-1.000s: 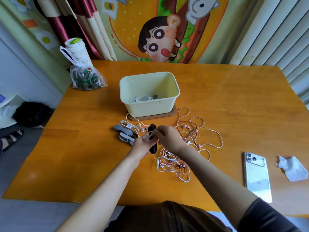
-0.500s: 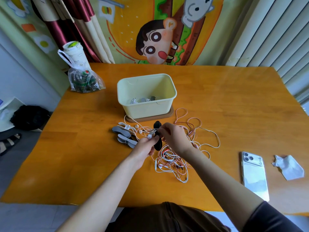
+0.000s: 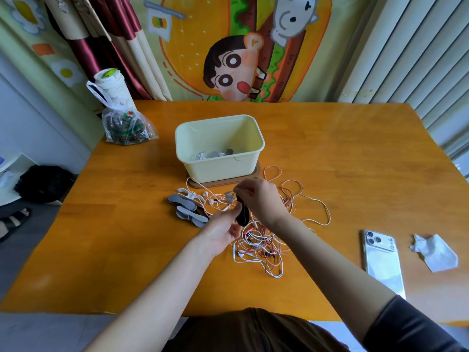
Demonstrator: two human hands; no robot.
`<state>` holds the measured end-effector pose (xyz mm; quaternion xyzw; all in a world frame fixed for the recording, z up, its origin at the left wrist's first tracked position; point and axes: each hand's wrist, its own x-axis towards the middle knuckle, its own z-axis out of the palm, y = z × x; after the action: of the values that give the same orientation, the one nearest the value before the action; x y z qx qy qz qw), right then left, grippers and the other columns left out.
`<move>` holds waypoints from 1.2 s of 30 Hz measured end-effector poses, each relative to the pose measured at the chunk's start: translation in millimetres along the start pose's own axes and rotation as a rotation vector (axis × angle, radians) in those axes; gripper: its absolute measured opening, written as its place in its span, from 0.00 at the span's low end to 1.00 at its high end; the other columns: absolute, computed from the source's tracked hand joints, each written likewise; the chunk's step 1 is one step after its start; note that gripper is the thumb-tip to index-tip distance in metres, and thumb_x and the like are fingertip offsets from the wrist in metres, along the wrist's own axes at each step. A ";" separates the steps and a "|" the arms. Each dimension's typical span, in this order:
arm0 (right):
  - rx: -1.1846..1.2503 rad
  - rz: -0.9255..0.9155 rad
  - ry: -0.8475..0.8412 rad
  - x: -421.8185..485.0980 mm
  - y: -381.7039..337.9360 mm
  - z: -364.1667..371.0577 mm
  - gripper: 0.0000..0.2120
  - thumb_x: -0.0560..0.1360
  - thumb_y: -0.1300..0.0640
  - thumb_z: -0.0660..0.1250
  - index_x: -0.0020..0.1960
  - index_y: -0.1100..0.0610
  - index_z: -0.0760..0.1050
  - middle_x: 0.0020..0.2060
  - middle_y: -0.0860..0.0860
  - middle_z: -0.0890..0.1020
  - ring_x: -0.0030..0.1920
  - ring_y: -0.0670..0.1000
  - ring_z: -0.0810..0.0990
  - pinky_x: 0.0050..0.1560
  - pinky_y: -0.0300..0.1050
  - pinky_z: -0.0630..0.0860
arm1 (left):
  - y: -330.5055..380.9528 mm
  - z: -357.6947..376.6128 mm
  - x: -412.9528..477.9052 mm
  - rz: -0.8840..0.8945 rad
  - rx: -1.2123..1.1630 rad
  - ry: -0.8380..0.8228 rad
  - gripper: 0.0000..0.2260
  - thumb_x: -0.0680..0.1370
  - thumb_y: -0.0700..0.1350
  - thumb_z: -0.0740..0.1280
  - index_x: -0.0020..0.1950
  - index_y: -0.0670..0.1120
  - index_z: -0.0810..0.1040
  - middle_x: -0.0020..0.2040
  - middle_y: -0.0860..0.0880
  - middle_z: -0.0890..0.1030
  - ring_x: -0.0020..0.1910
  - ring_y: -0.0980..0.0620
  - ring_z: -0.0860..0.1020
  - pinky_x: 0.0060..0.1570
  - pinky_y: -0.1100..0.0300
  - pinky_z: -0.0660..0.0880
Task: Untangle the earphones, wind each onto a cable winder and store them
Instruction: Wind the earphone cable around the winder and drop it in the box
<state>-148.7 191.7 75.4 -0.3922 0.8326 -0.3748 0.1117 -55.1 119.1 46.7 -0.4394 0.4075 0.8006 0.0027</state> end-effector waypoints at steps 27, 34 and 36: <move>0.117 0.074 0.088 -18.8 6.5 -8.7 0.05 0.76 0.60 0.66 0.49 0.61 0.79 0.37 0.47 0.77 0.33 0.36 0.72 0.35 0.24 0.67 | 14.9 11.6 -3.8 0.182 0.092 0.037 0.10 0.79 0.52 0.64 0.53 0.47 0.78 0.52 0.45 0.81 0.53 0.49 0.76 0.48 0.57 0.71; 0.209 0.093 0.057 -19.3 6.5 -6.5 0.04 0.76 0.60 0.66 0.48 0.60 0.78 0.39 0.48 0.80 0.37 0.40 0.76 0.40 0.27 0.73 | 17.1 11.5 -6.5 0.081 -0.097 -0.033 0.15 0.79 0.53 0.63 0.61 0.46 0.77 0.58 0.44 0.81 0.55 0.50 0.77 0.50 0.57 0.70; 0.264 0.147 0.045 -17.5 6.6 -7.3 0.05 0.77 0.60 0.65 0.47 0.61 0.78 0.38 0.50 0.80 0.36 0.42 0.77 0.37 0.28 0.73 | 19.4 12.4 -8.7 0.077 -0.131 -0.062 0.15 0.80 0.52 0.62 0.60 0.45 0.78 0.57 0.44 0.81 0.54 0.50 0.77 0.49 0.57 0.70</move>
<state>-144.3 211.2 73.8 -0.3036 0.8047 -0.4808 0.1705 -65.5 117.3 68.9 -0.3979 0.3705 0.8381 -0.0442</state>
